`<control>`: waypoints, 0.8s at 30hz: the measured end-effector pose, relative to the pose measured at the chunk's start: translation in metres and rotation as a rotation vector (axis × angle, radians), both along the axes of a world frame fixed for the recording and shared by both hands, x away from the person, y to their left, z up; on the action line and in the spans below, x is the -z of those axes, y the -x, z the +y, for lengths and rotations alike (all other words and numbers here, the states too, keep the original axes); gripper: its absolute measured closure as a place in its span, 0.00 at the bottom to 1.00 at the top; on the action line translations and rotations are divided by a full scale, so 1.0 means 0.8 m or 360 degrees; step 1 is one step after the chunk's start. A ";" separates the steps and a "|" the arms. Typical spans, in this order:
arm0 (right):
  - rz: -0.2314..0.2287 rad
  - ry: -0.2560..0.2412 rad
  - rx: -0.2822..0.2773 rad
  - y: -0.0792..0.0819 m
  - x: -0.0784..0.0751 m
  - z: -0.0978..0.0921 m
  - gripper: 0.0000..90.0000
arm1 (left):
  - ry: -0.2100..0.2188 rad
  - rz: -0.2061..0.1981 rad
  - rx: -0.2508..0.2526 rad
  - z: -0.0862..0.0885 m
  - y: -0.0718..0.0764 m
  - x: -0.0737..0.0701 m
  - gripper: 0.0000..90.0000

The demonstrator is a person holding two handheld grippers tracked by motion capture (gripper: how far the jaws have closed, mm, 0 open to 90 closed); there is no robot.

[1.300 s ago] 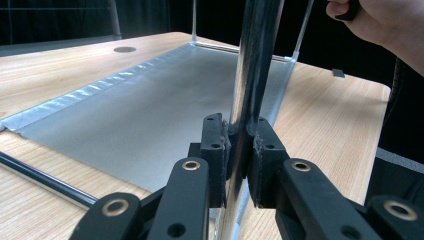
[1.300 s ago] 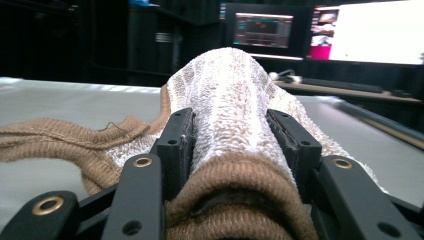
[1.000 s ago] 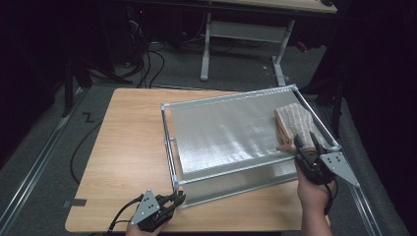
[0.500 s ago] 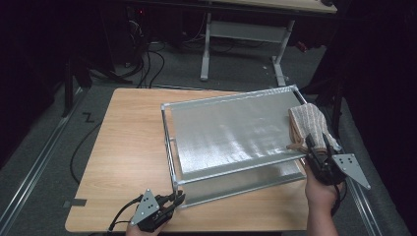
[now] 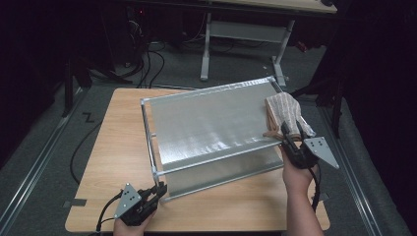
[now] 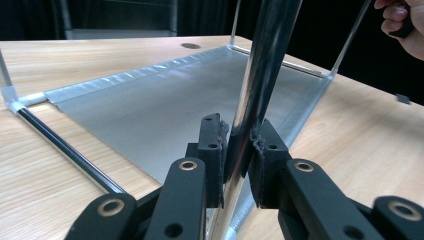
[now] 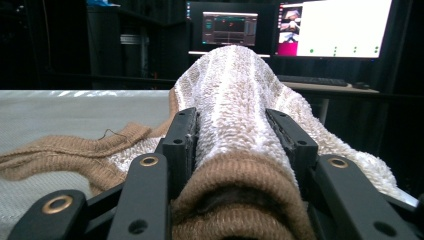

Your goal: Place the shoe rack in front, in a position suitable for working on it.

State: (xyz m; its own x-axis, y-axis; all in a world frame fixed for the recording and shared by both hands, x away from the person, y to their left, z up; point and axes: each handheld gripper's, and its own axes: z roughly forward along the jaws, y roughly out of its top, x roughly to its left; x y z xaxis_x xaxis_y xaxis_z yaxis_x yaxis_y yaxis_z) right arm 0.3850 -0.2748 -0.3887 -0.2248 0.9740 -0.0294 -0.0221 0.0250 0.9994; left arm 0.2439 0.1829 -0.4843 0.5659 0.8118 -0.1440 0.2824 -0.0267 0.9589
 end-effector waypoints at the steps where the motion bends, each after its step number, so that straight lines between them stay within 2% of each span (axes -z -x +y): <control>1: 0.0002 -0.0005 -0.0010 -0.005 0.000 0.005 0.65 | 0.0006 0.0001 -0.0010 0.001 0.000 0.000 0.86; 6: 0.0019 0.0002 -0.0045 -0.020 -0.001 0.017 0.65 | 0.0012 0.0010 -0.0046 0.008 -0.001 0.000 0.86; 7: 0.0032 0.0007 -0.0070 -0.030 -0.002 0.025 0.65 | -0.0007 0.0003 -0.0051 0.011 -0.001 -0.001 0.86; 11: 0.0055 0.0010 -0.0084 -0.036 -0.004 0.036 0.65 | -0.0026 -0.0009 -0.0053 0.012 0.001 -0.001 0.87; 17: 0.0045 -0.0011 -0.0143 -0.024 -0.004 0.050 0.65 | -0.0045 -0.0021 -0.0043 0.011 0.003 -0.001 0.87; 20: 0.0034 -0.0021 -0.0233 -0.014 -0.003 0.063 0.65 | -0.0052 -0.0028 -0.0027 0.009 0.004 -0.001 0.87; 24: 0.0017 0.0001 -0.0356 0.007 -0.001 0.095 0.65 | -0.0066 -0.0037 0.0027 -0.001 0.007 -0.001 0.88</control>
